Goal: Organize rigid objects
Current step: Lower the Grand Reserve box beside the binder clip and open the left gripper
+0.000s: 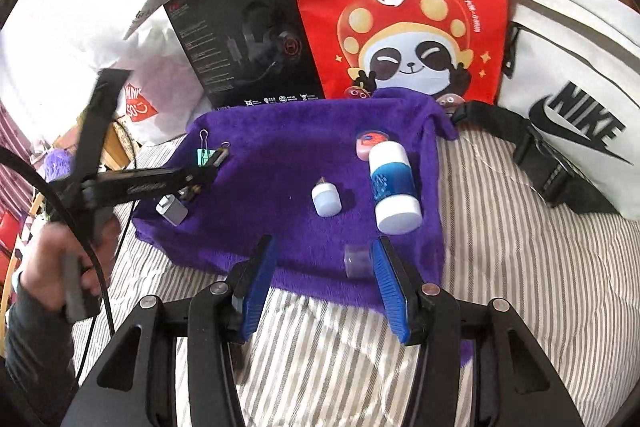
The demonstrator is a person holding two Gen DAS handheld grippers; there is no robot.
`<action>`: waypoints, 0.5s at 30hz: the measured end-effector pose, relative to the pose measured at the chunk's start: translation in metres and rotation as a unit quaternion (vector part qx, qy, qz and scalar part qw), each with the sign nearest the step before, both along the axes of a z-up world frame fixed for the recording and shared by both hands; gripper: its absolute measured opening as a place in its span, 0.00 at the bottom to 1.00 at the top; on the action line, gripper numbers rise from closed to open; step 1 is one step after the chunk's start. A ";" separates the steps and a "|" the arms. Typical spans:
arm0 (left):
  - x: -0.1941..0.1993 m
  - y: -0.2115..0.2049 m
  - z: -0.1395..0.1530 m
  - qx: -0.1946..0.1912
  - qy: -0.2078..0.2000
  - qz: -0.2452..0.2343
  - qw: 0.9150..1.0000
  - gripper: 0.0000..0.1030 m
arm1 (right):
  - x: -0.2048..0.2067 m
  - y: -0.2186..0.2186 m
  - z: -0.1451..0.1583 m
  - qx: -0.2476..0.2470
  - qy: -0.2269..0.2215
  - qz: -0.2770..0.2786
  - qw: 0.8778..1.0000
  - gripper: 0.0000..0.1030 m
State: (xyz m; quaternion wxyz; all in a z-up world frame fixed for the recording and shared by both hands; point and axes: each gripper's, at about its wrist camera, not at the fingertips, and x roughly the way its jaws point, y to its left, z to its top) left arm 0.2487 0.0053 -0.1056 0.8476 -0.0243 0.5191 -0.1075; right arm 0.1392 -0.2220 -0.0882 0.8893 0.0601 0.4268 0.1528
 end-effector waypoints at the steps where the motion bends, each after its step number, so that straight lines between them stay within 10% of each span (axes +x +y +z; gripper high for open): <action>1: 0.004 0.001 -0.004 0.000 0.004 0.007 1.000 0.22 | -0.004 -0.003 -0.001 0.002 -0.001 -0.001 1.000 0.48; 15: 0.016 -0.015 -0.019 0.061 0.002 0.011 0.998 0.22 | -0.033 -0.029 -0.014 0.033 0.018 -0.036 0.999 0.48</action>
